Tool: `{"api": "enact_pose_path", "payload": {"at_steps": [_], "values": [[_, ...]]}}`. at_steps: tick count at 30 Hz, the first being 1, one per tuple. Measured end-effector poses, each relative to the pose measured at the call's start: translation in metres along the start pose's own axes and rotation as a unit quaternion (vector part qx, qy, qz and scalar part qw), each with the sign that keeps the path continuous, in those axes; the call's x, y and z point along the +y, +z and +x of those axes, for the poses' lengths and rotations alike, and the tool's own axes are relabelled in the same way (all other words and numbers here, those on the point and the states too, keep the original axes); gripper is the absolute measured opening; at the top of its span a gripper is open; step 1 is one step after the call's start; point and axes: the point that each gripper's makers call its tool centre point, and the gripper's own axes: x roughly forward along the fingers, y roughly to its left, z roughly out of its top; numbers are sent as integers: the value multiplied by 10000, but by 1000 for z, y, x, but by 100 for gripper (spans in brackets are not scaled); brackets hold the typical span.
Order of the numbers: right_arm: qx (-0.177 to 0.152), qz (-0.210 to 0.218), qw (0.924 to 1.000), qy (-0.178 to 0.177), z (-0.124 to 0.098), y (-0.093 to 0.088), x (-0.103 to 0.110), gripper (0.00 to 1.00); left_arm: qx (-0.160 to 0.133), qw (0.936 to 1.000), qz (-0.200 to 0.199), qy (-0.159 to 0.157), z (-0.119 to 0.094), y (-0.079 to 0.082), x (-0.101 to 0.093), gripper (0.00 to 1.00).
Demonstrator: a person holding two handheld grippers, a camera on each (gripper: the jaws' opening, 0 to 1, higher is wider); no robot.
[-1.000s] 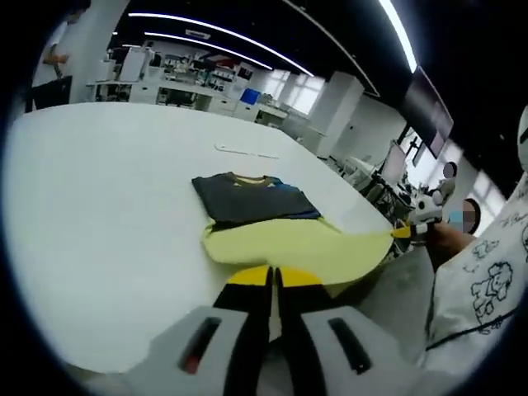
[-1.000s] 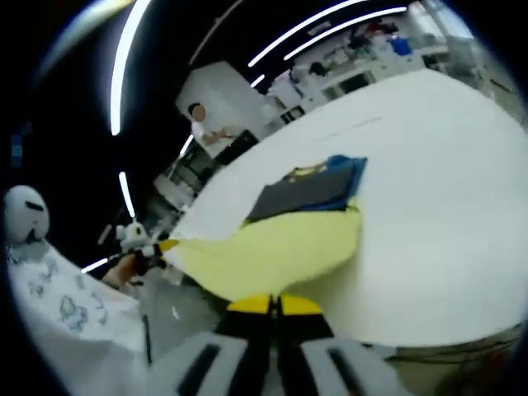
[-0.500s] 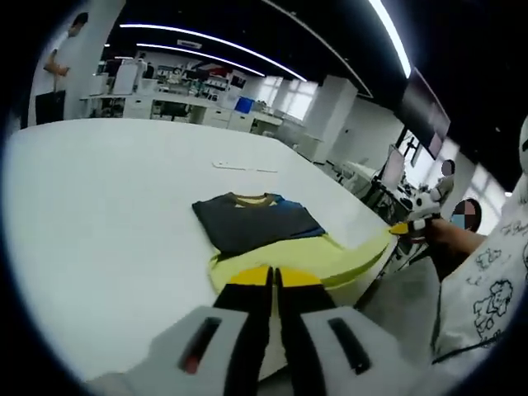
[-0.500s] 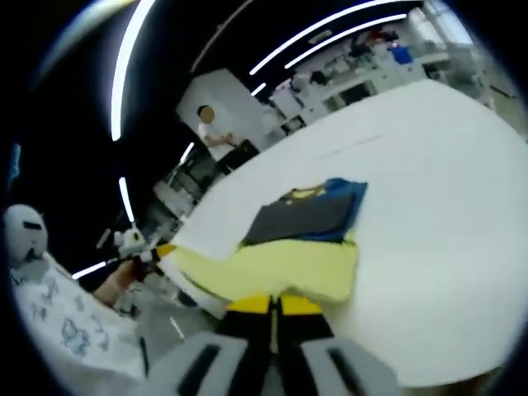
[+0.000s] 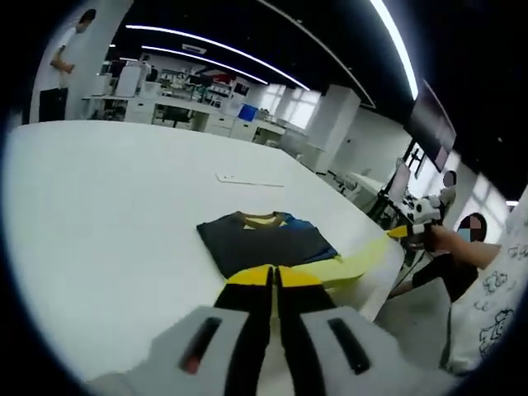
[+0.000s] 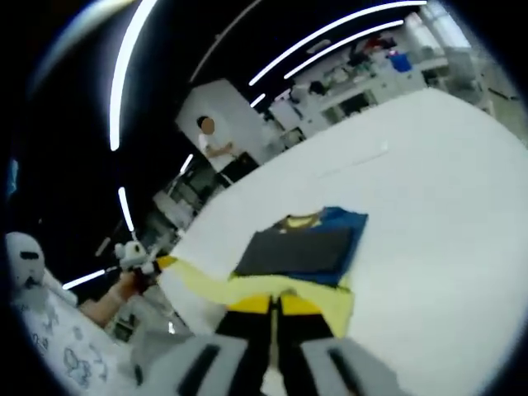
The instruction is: Fold the garment on the visible template until the final outline fits inside the template.
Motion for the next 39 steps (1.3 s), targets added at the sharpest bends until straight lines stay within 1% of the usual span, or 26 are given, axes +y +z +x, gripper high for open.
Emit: {"api": "enact_pose_path", "payload": {"at_steps": [3, 4, 6, 7, 9, 12, 17, 20, 23, 30, 32, 33, 35, 37, 38, 39], "values": [[27, -44, 10000, -83, 7, 7, -7, 0, 0, 10000, 21, 29, 7, 4, 6, 0], [-9, -26, 9999, -109, 9, 13, -11, 0, 4, 10000, 16, 60, 10, 5, 11, 0], [-82, 18, 9999, -110, 15, 22, -14, 0, 19, 10000, -10, 86, 14, 7, 15, 0], [-92, 20, 9999, -112, 16, 24, -15, 0, 17, 10000, -20, 86, 18, 9, 17, 0], [-100, 8, 9999, -83, 23, 32, -16, 0, -18, 10000, -48, 80, 23, 14, 17, 0], [-102, -111, 9998, -98, 32, 41, -18, 0, -29, 10000, -8, 87, 29, 17, 14, 0], [-226, 1, 9996, -147, 42, 54, -25, 0, -116, 9998, -83, 128, 37, 23, 15, 0], [-264, -16, 9995, -163, 46, 60, -26, 0, -175, 9995, -147, 210, 41, 28, 27, 0], [-284, 31, 9995, -113, 49, 67, -27, 0, -172, 9995, -86, 263, 45, 31, 30, 0], [-314, -68, 9995, -83, 60, 85, -33, 0, -141, 9993, -4, 350, 59, 40, 46, 0], [-312, -60, 9995, -64, 65, 89, -35, 0, -107, 9990, 127, 421, 66, 41, 53, 0], [-309, -53, 9995, -48, 67, 91, -36, 0, -54, 9984, 337, 445, 69, 40, 57, 0], [-259, -76, 9996, -46, 73, 93, -38, 0, -74, 9988, 172, 451, 75, 42, 60, 0], [-242, -92, 9997, -49, 77, 96, -40, 0, -105, 9989, 154, 437, 78, 45, 63, 0], [-247, -88, 9997, -36, 78, 98, -40, 0, -78, 9985, 109, 523, 79, 45, 67, 0], [-252, -90, 9996, -6, 80, 101, -40, 0, -78, 9984, 135, 537, 79, 46, 68, 0]]}}
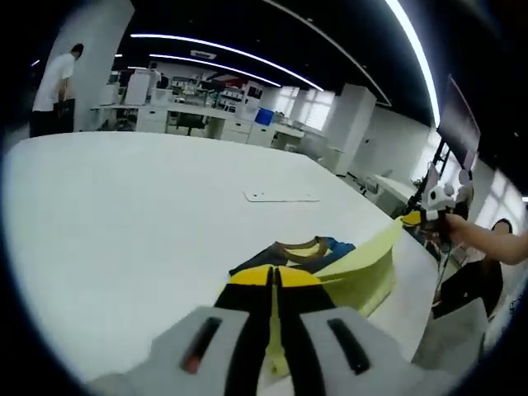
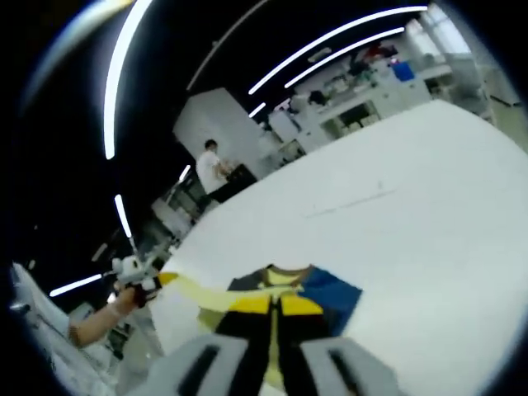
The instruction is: Fold the garment on the visible template until the final outline fits inside the template.
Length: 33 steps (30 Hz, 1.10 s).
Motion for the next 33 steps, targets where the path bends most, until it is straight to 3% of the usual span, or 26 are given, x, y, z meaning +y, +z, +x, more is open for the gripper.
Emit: {"api": "enact_pose_path", "payload": {"at_steps": [8, 13, 16, 23, 33], "values": [[58, -56, 10000, 0, 11, 16, -7, 0, 12, 9999, 3, 103, 13, 5, 14, 0], [140, -127, 9998, -21, 20, 21, -11, 0, -28, 9998, 5, 198, 19, 4, 9, 0], [220, -213, 9995, -48, 26, 18, -12, 0, 14, 9994, -56, 355, 27, -3, 20, 0], [274, -114, 9995, -84, 47, 19, -27, 0, 101, 9988, -121, 461, 50, -2, 45, 0], [234, 20, 9994, -272, 69, 22, -53, 0, 57, 9976, -291, 619, 64, -6, 60, 0]]}}
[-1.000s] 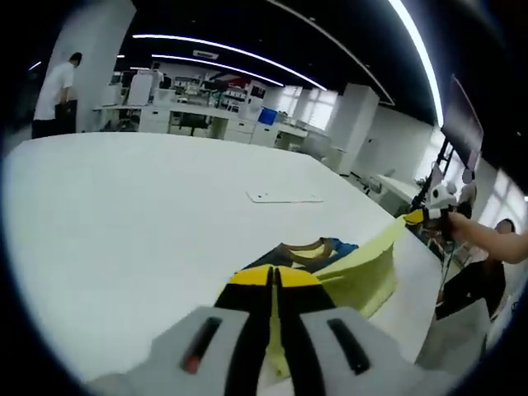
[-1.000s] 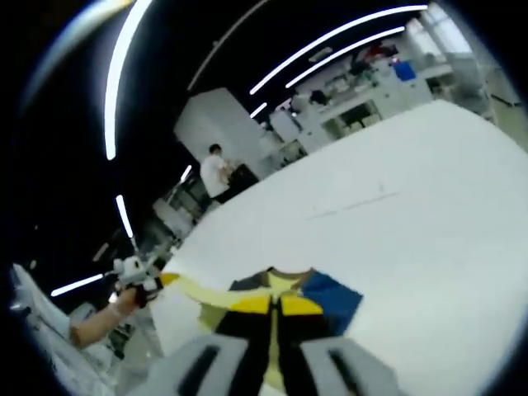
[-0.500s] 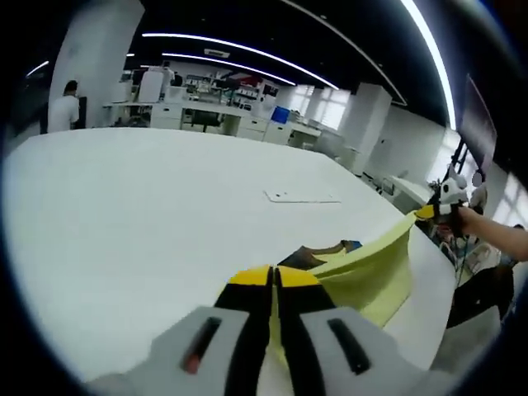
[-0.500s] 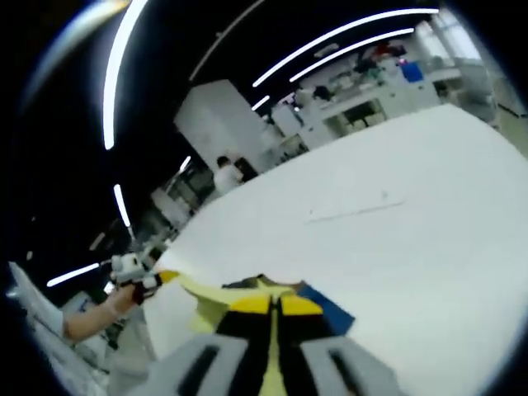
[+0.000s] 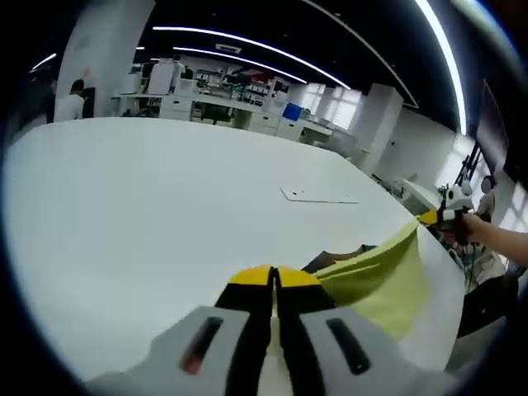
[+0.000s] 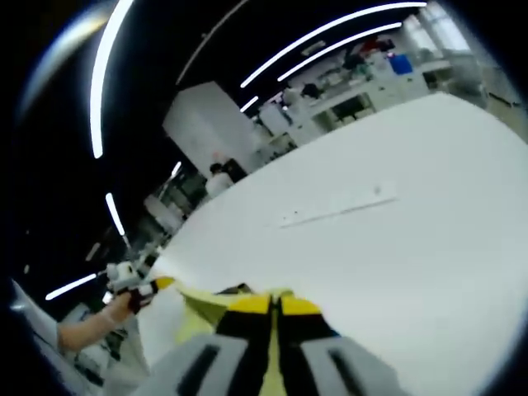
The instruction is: Fold the garment on the visible template until the final outline fits inside the template.
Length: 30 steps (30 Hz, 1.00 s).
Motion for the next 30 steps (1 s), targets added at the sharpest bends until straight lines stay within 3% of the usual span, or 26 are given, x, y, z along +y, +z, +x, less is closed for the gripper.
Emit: {"api": "enact_pose_path", "payload": {"at_steps": [9, 17, 22, 30], "values": [[150, 146, 9998, -72, 17, -9, -19, 0, 157, 9998, -94, 55, 10, -15, 11, 0], [193, 184, 9996, -121, 20, -8, -24, 0, 224, 9997, -88, 37, 13, -19, 6, 0], [294, 126, 9994, -140, 22, -13, -27, 0, 464, 9968, 649, -88, 16, -30, 5, 0], [364, 150, 9986, -354, 28, -18, -43, 0, 583, 9951, 770, -201, 24, -34, 7, 0]]}}
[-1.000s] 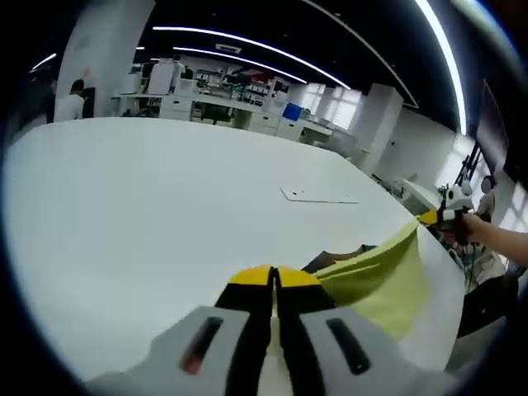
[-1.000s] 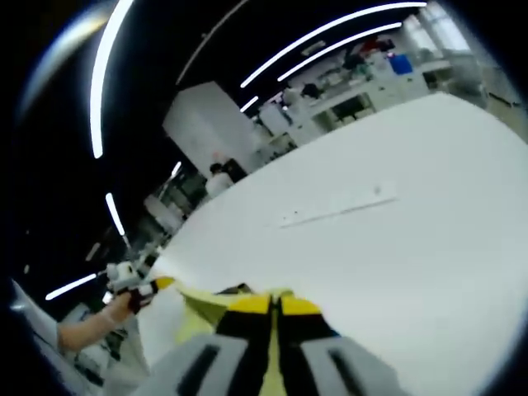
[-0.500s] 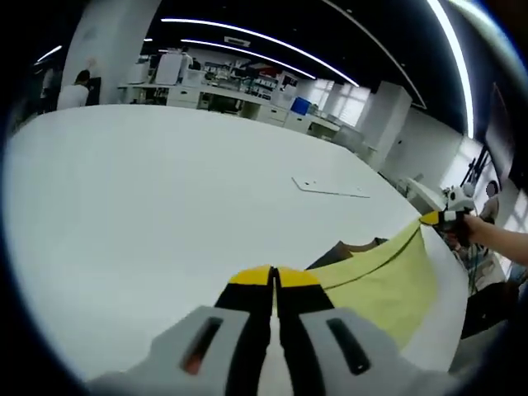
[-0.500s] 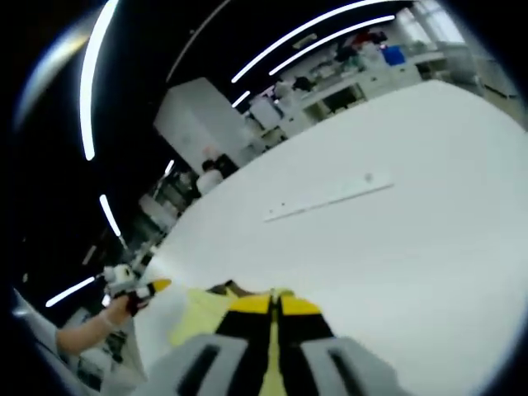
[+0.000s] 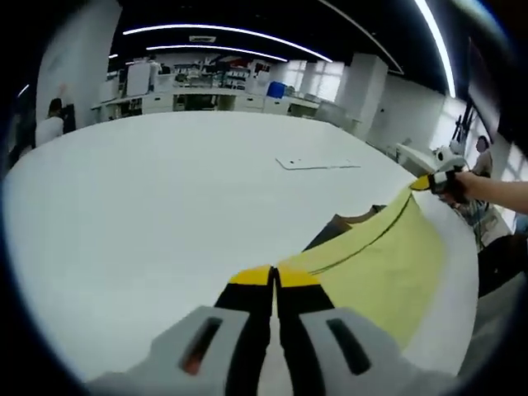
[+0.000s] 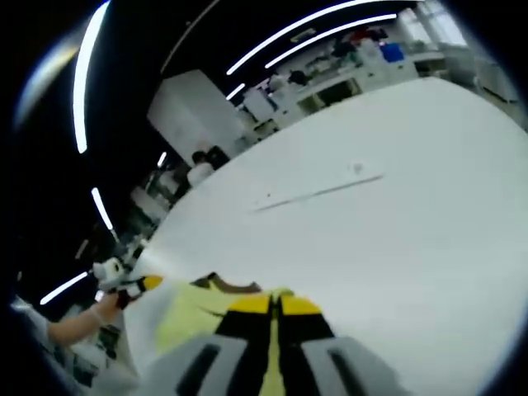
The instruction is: Fold the garment on the visible template until the final outline fits inside the template.
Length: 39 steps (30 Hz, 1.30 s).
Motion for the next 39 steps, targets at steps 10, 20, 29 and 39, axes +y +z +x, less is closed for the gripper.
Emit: {"api": "enact_pose_path", "payload": {"at_steps": [10, 20, 29, 39], "values": [[213, -462, 9987, -37, 5, -11, -8, 0, 13, 9995, 272, -137, 6, 2, -3, 0], [314, -1153, 9928, -112, -1, -12, -9, 31, 32, 9960, 830, -329, 4, 4, -8, 9], [668, -1956, 9775, -418, 2, -23, -23, 44, 433, 9813, 1866, -163, 13, -10, -6, 32], [610, -2262, 9694, -731, 12, -22, -34, 46, 685, 9702, 2323, 67, 36, -19, 3, 34]]}}
